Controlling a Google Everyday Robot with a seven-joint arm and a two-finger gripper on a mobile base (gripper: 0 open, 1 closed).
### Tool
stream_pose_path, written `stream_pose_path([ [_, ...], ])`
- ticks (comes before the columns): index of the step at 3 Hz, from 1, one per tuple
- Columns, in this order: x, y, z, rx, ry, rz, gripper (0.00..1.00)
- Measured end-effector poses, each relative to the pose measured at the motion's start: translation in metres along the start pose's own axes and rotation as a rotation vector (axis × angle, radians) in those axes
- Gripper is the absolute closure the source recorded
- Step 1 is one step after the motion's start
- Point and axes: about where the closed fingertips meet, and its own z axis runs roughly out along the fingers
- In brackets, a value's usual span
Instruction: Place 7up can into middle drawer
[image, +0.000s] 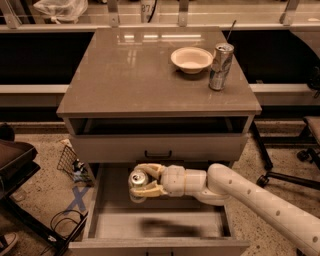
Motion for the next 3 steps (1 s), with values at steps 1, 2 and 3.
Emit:
stream_pose_path([
  [1, 0.009, 0.003, 0.002, 0.0, -0.006, 0.012, 1.0],
  [2, 0.022, 0.005, 0.006, 0.005, -0.013, 0.024, 1.0],
  [3, 0.064, 0.01, 0.018, 0.02, 0.015, 0.07, 1.0],
])
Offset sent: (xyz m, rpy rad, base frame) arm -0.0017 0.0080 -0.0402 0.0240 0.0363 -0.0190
